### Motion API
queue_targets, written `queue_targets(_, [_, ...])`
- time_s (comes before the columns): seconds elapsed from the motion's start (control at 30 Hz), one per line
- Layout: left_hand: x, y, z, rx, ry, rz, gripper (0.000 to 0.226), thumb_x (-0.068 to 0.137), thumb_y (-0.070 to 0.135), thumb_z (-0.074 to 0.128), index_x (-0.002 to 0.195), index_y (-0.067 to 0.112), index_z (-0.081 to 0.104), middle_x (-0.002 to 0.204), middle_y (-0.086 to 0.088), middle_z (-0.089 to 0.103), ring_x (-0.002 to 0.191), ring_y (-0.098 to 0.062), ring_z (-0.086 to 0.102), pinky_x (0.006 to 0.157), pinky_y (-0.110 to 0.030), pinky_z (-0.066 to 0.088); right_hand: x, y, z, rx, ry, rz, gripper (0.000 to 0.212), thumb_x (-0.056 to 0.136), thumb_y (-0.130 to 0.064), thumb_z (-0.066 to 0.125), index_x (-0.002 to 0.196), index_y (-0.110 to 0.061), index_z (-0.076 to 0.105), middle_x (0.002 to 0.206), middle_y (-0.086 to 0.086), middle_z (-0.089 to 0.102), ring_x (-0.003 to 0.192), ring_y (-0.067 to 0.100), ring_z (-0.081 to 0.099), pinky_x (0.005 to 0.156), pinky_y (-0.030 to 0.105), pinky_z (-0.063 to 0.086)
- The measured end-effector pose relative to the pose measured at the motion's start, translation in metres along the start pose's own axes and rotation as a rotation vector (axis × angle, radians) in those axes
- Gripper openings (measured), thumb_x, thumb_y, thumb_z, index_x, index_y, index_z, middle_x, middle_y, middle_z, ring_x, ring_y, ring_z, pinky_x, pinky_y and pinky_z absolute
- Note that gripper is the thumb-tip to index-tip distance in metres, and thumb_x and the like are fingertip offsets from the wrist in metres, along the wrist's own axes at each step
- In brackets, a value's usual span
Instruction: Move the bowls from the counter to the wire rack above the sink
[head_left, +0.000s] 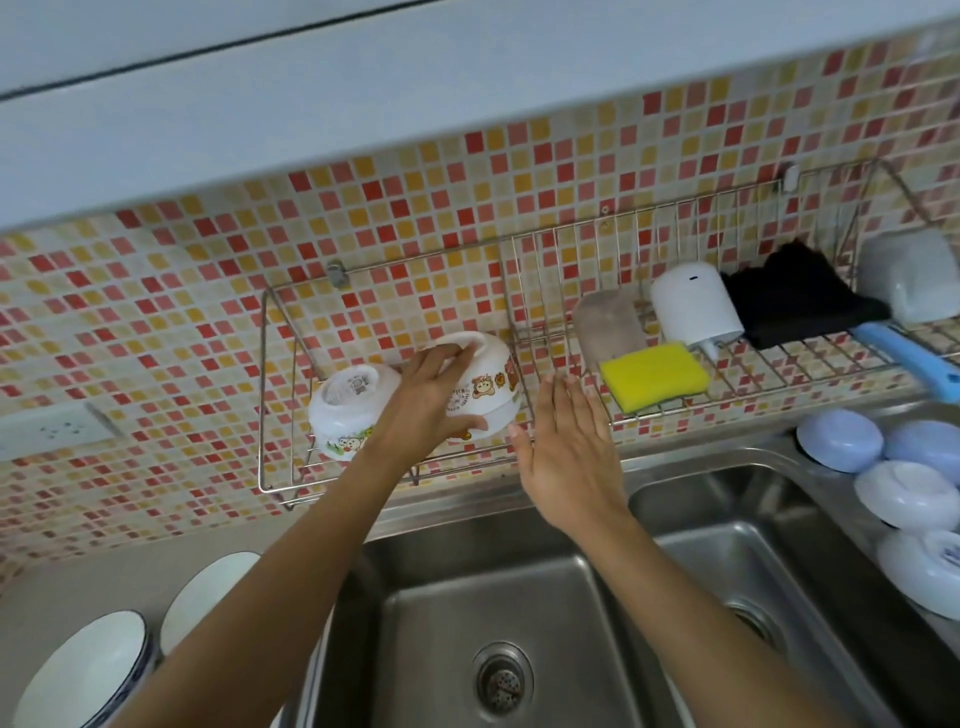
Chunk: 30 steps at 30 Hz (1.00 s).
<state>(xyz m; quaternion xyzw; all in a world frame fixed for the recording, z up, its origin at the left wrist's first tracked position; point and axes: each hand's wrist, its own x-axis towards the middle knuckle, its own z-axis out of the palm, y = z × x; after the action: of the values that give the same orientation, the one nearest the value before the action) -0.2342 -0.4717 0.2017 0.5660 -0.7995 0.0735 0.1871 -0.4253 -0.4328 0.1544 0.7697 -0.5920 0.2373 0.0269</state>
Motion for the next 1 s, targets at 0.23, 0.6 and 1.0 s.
queue_targets(0.23, [-0.008, -0.001, 0.001, -0.087, 0.086, 0.006, 0.071, 0.077, 0.041, 0.071, 0.14, 0.019, 0.046, 0.137, -0.006, 0.05, 0.124, -0.03, 0.04, 0.107, -0.046, 0.037, 0.0, -0.001, -0.002, -0.007, -0.007, 0.002, 0.07, 0.102, -0.049, 0.016, 0.153, -0.002, 0.014, 0.161, 0.017, 0.019, 0.15, 0.027, 0.012, 0.123, 0.04, -0.003])
queue_targets(0.6, [-0.006, -0.007, 0.007, -0.234, 0.024, -0.13, 0.062, 0.083, 0.051, 0.061, 0.139, 0.028, 0.045, 0.152, -0.001, 0.035, 0.141, -0.025, 0.024, 0.117, -0.044, 0.022, 0.0, 0.0, -0.001, -0.022, -0.017, 0.007, 0.07, 0.101, -0.049, 0.011, 0.153, -0.003, 0.017, 0.161, 0.017, 0.022, 0.15, 0.027, 0.014, 0.123, 0.041, -0.001])
queue_targets(1.0, [-0.066, -0.025, -0.006, 0.078, 0.1, -0.384, 0.072, 0.092, 0.063, 0.008, 0.153, 0.024, 0.006, 0.162, 0.002, -0.001, 0.147, -0.022, -0.016, 0.119, -0.046, -0.008, 0.004, -0.009, -0.009, -0.02, -0.047, 0.032, 0.064, 0.101, -0.045, 0.014, 0.155, -0.009, 0.013, 0.163, 0.01, 0.013, 0.152, 0.024, 0.005, 0.122, 0.045, -0.006])
